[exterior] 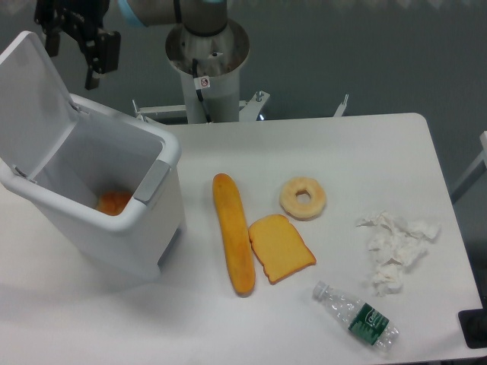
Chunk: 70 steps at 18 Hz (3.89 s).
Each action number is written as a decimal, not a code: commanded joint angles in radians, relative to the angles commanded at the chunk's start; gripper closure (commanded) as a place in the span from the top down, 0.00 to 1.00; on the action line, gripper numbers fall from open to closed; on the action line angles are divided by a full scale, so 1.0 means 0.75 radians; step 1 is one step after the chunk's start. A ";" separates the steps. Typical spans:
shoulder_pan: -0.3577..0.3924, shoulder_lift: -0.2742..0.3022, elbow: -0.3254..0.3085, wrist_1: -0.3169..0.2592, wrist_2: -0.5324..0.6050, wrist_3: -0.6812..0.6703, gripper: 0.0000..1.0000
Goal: Close the trash can
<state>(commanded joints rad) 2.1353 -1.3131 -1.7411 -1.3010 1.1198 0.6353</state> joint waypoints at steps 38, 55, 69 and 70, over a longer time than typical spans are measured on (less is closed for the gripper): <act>0.260 -0.258 0.127 0.219 0.061 -0.111 1.00; 0.264 -0.387 0.125 0.270 0.112 -0.107 1.00; 0.264 -0.399 0.123 0.282 0.155 -0.115 1.00; 0.264 -0.403 0.123 0.282 0.155 -0.115 1.00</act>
<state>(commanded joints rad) 2.3332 -1.6153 -1.6490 -1.0891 1.2364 0.5492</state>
